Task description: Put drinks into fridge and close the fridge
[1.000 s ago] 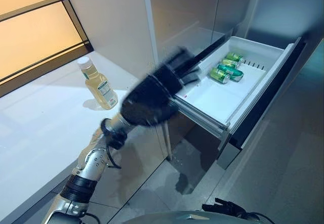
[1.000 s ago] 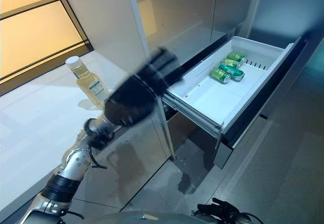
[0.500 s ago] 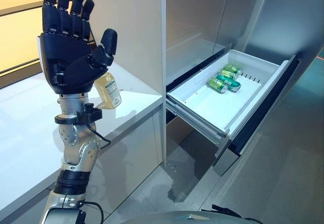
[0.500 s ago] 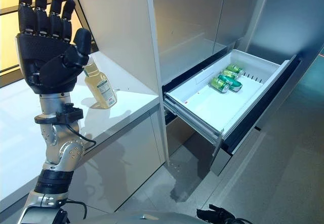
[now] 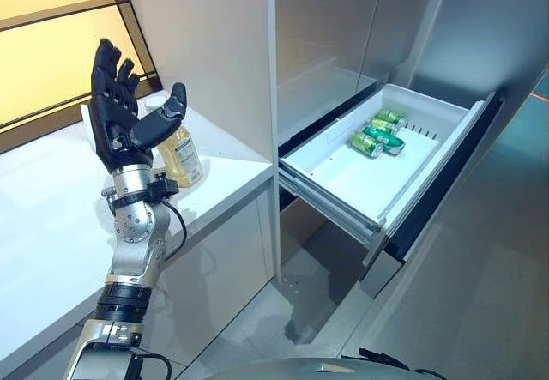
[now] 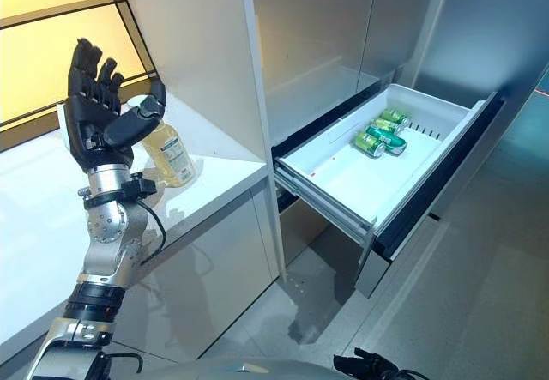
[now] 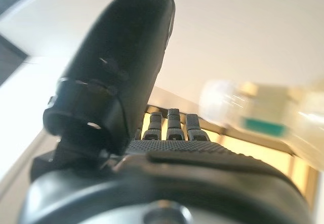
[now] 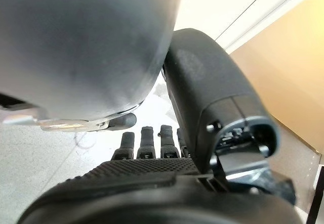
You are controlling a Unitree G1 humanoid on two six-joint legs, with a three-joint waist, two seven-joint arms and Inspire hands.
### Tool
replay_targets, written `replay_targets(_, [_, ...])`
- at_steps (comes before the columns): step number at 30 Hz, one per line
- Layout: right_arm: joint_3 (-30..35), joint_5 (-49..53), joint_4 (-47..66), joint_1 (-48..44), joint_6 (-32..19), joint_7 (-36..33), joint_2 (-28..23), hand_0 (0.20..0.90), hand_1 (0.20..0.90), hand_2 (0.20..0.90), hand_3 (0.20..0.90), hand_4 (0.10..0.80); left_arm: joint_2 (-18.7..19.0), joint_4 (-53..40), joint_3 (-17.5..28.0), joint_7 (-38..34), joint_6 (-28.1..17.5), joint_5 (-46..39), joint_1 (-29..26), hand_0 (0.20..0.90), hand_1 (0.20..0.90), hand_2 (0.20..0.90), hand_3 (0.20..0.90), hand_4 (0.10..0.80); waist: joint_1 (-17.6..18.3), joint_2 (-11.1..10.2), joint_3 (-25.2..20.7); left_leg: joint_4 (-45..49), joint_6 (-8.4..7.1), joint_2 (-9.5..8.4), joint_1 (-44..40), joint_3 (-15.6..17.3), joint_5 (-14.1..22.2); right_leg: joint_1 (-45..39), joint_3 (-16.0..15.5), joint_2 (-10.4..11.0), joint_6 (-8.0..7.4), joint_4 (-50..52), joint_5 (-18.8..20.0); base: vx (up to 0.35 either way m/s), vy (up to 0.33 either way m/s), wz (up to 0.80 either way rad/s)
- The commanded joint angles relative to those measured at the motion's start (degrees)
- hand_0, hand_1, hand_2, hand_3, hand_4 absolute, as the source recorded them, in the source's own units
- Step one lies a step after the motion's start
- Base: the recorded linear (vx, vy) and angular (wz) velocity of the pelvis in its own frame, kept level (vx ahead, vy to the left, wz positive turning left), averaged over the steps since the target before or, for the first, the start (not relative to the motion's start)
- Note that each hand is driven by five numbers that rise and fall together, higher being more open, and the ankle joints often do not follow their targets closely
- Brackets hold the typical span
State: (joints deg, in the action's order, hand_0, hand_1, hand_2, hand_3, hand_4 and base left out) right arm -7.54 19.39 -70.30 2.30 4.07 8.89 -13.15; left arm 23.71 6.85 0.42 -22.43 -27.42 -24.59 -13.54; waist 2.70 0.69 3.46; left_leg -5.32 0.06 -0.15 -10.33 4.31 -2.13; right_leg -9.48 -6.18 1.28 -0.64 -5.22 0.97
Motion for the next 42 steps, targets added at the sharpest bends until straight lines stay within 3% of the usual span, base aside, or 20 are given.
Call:
replay_targets(1, [-0.6, -1.23, -1.75, 0.43, 0.71, 0.53, -0.22, 0.9, 0.9, 0.9, 0.9, 0.8, 4.99, 1.26, 1.08, -1.45, -3.54, 7.4, -7.91, 0.9, 0.9, 0.9, 0.9, 0.8, 0.7, -0.21, -0.51, 1.47, 2.07, -1.55, -1.2, 1.44, 7.39, 1.48, 0.38, -1.06, -1.9, 6.39, -5.96, 0.0, 0.0, 0.0])
replay_targets(18, [0.62, -3.3, -0.99, 0.45, 2.05, 0.88, -1.22, 0.9, 0.9, 0.9, 0.9, 0.8, 5.99, 9.51, -2.2, 1.22, 3.55, 11.32, -7.62, 0.9, 0.9, 0.9, 0.9, 0.8, 1.31, -0.06, -0.11, 1.88, 2.18, -1.65, -1.49, 2.31, 7.73, 1.42, 0.83, -1.0, -2.32, 6.78, -5.96, 0.001, 0.002, -0.01])
replay_targets(30, [1.03, -3.43, -0.68, 0.81, 2.22, 1.01, -1.43, 0.9, 0.9, 0.9, 0.9, 0.8, 6.23, 12.98, -1.52, 0.24, 4.79, 8.77, -7.67, 0.9, 0.9, 0.9, 0.9, 0.8, 1.61, -0.12, -0.1, 2.14, 2.12, -1.6, -1.4, 2.72, 7.85, 1.49, 0.9, -0.95, -2.49, 6.8, -5.95, 0.0, 0.0, 0.0])
replay_targets(31, [1.1, -3.69, -0.68, 0.84, 2.24, 1.09, -1.42, 0.9, 0.9, 0.9, 0.9, 0.8, 6.06, 13.1, -1.38, 0.65, 4.55, 7.76, -7.68, 0.599, 0.599, 0.599, 0.549, 0.449, 1.67, -0.14, -0.11, 2.16, 2.13, -1.62, -1.41, 2.74, 7.87, 1.49, 0.93, -0.95, -2.51, 6.82, -5.96, 0.0, 0.0, 0.0])
replay_targets(33, [1.04, -3.75, -0.63, 0.83, 2.23, 1.16, -1.47, 0.9, 0.9, 0.9, 0.9, 0.8, 5.61, 12.64, -1.01, 1.5, 3.69, 5.83, -7.54, 0.3, 0.3, 0.3, 0.2, 0.1, 1.67, -0.16, -0.02, 2.17, 2.13, -1.63, -1.43, 2.74, 7.86, 1.55, 0.94, -0.95, -2.5, 6.92, -5.97, 0.0, 0.0, 0.0])
replay_targets(38, [0.6, -4.68, -0.36, 0.79, 1.02, 1.82, -1.41, 0.9, 0.9, 0.9, 0.9, 0.8, 4.36, 10.64, -0.17, 4.37, 0.59, -0.65, -7.65, 0.3, 0.3, 0.3, 0.2, 0.1, 1.61, -0.3, 0.1, 2.28, 2.23, -1.69, -1.38, 2.6, 7.93, 1.59, 0.94, -0.92, -2.5, 7.06, -6.05, 0.0, 0.0, 0.0])
replay_targets(42, [-1.65, -5.28, 2.16, 0.56, -3.11, 2.93, -1.32, 0.9, 0.9, 0.9, 0.9, 0.8, 2.68, 3.49, 0.57, 13.4, -2.92, -10.48, -8.42, 0.3, 0.3, 0.3, 0.2, 0.1, 1.43, -0.56, 0.23, 2.24, 2.25, -1.65, -1.28, 2.29, 7.98, 1.64, 0.91, -0.9, -2.49, 7.11, -6.1, 0.0, 0.0, 0.0])
